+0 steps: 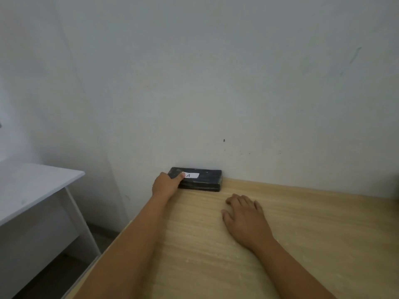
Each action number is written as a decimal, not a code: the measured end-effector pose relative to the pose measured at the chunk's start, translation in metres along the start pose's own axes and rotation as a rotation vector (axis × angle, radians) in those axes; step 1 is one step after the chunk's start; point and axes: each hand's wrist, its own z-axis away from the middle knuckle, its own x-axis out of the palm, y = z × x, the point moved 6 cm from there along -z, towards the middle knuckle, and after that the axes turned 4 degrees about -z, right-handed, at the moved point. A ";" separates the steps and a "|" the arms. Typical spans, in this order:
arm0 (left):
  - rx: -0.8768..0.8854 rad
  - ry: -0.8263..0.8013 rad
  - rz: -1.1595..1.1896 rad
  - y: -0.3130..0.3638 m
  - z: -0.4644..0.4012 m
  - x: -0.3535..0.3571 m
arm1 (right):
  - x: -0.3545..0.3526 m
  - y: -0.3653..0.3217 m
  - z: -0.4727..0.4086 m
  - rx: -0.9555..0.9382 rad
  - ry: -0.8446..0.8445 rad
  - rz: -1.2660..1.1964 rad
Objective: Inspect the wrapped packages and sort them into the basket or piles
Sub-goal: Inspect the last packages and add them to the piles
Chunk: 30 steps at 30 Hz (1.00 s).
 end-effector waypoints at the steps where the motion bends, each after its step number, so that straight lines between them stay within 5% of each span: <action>1: 0.007 0.018 0.042 0.001 0.003 0.000 | 0.000 0.000 0.000 0.001 -0.003 -0.007; 7: 0.047 0.104 0.261 0.008 0.021 -0.014 | -0.008 -0.002 0.004 0.002 0.002 -0.055; 16: -0.006 -0.091 0.653 0.019 0.067 -0.028 | -0.038 0.008 0.032 0.127 -0.021 -0.424; 24: 0.033 -0.344 0.824 0.060 0.205 0.019 | -0.098 0.036 0.126 0.291 0.192 -0.860; 30: 0.078 -0.476 0.816 0.098 0.284 0.062 | -0.129 0.092 0.202 0.369 0.384 -0.869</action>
